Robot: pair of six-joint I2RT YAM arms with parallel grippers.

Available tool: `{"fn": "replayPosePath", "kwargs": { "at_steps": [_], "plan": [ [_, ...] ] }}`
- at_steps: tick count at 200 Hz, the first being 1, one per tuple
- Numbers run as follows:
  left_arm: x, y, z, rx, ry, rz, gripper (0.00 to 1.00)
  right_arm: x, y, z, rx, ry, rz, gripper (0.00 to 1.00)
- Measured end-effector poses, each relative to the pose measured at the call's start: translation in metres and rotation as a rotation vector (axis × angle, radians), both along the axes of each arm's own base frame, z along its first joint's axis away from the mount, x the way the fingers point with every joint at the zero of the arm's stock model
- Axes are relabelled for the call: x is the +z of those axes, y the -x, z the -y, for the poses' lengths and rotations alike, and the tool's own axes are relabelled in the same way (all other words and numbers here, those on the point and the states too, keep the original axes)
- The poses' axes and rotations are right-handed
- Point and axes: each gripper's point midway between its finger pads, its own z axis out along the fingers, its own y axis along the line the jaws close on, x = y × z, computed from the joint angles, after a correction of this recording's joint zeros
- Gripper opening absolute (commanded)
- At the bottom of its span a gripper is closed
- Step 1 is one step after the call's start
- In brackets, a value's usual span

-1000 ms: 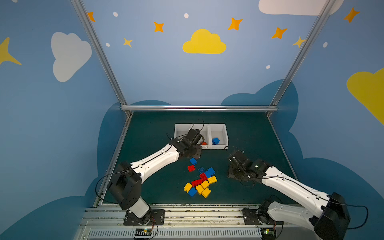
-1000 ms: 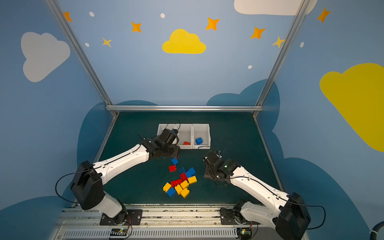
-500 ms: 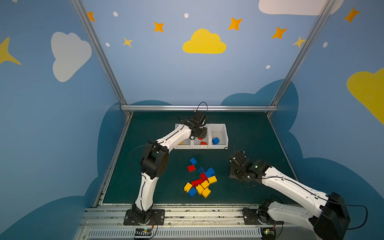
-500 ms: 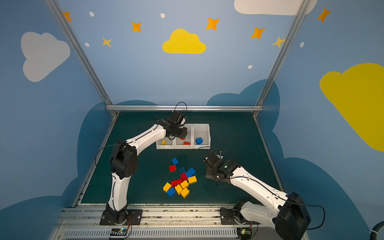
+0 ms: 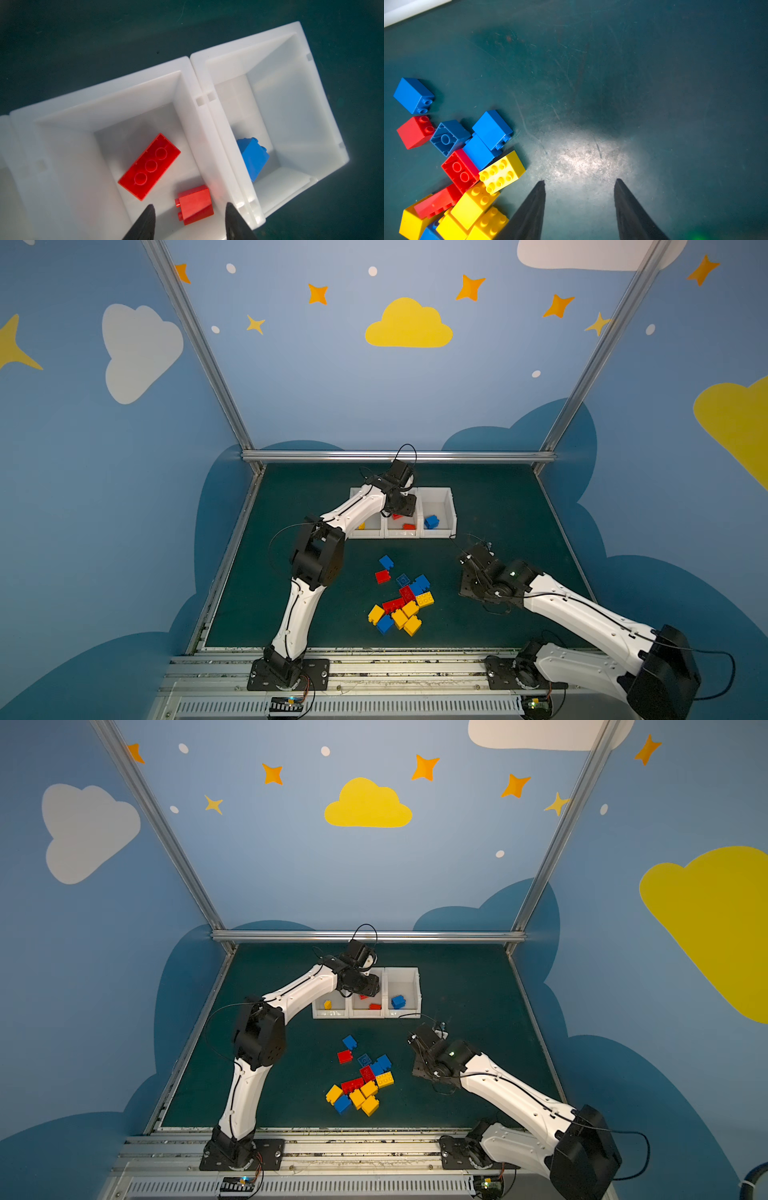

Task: Sort the legos into containers by color
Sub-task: 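Withdraw the left gripper while the right gripper lowers onto a blue brick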

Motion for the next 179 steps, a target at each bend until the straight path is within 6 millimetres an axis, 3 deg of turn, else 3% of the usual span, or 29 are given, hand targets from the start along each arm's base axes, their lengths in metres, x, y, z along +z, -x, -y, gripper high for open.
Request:
{"fn": "replayPosePath", "kwargs": {
  "at_steps": [19,70,97,117,145,179],
  "plan": [
    [0.005,0.017,-0.008,-0.002,0.005,-0.009,0.59,0.000,0.001,0.001,0.001,0.005,-0.006,0.54],
    [0.055,0.088,-0.050,0.028,0.099,0.050,0.62,0.001,0.009,0.000,0.018,0.008,-0.049,0.55],
    [0.069,0.124,-0.071,0.049,0.157,0.088,0.64,0.001,0.010,-0.008,0.043,-0.001,-0.067,0.55],
    [0.067,0.150,-0.085,0.066,0.188,0.087,0.65,-0.001,0.010,-0.017,0.071,-0.002,-0.082,0.55],
    [0.047,0.184,-0.105,0.104,0.202,0.050,0.67,-0.009,0.009,-0.033,0.114,0.010,-0.117,0.55],
    [0.029,0.214,-0.125,0.159,0.218,0.027,0.68,-0.020,0.004,-0.057,0.167,0.037,-0.182,0.55]
  ]
}}
